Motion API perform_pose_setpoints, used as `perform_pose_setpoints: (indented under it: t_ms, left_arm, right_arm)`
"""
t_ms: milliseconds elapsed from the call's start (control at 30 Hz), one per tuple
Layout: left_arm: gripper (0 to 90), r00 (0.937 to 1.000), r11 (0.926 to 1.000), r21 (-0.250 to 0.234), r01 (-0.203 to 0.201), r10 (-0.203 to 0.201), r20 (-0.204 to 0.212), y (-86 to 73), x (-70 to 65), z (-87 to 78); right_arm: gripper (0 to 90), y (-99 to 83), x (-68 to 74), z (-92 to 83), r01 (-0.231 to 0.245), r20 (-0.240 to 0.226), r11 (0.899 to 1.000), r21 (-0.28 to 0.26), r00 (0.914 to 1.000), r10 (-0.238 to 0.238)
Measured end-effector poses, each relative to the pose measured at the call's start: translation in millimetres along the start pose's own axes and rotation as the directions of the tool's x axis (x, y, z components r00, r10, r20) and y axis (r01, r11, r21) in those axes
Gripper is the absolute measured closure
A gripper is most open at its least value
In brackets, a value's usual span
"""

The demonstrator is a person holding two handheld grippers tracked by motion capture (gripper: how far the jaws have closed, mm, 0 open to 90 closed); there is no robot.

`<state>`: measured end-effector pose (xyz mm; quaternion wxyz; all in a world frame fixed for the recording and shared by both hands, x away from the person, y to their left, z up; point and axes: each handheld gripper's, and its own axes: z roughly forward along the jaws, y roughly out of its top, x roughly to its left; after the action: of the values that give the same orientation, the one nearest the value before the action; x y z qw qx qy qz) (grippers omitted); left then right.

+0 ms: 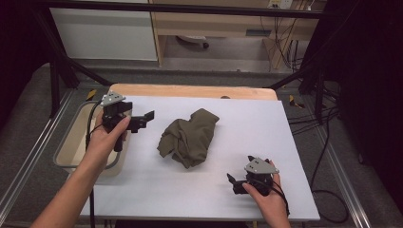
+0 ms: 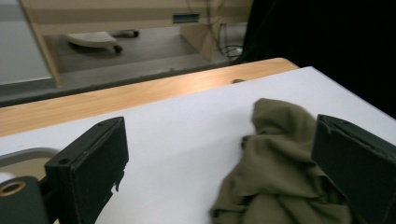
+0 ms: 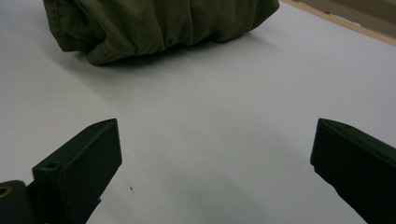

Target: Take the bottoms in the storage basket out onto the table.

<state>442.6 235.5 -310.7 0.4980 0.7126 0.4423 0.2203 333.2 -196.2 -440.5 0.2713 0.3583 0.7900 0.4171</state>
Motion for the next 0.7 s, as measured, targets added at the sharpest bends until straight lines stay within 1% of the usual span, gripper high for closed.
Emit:
perform_pose_setpoints:
  t_ms: [67,200,300,533,600,667,700]
  left_arm:
    - [4.0,0.9998,0.9998,-0.007,0.019,-0.019,-0.006,-0.8,5.0,-2.4]
    - [4.3,0.9993,0.9993,-0.016,0.034,-0.034,-0.015,-3.1,11.6,-8.4]
    - [4.4,0.999,0.9992,-0.019,0.036,-0.037,-0.024,-5.6,16.0,-12.9]
    - [4.6,0.9991,0.9988,-0.029,0.038,-0.038,-0.019,-4.5,19.1,-20.8]
    - [4.8,0.999,0.9991,-0.023,0.037,-0.037,-0.024,-4.0,19.2,-24.9]
    - [4.6,0.999,0.9996,-0.013,0.024,-0.025,-0.037,-5.0,19.0,-28.8]
    - [4.8,0.9988,0.9995,-0.01,0.032,-0.032,-0.038,-5.9,19.1,-30.2]
  right_arm:
    - [2.3,0.2,0.3,0.3,-0.001,-0.003,1.0,0.001,1.0,0.001]
    - [1.9,0.4,-0.2,0.7,0.0,-0.002,1.0,0.001,1.0,0.0]
    - [2.0,-0.4,-0.5,0.3,0.002,0.001,1.0,0.007,1.0,-0.002]
    - [2.1,-0.6,-0.8,-0.2,0.004,0.005,1.0,0.009,1.0,-0.004]
    - [2.0,-0.7,-1.0,-0.1,0.001,0.007,1.0,0.01,1.0,-0.001]
    - [2.0,-1.1,-1.6,0.0,-0.001,0.01,1.0,0.01,1.0,0.001]
    - [2.0,-1.1,-1.9,-0.1,-0.004,0.011,1.0,0.01,0.9999,0.004]
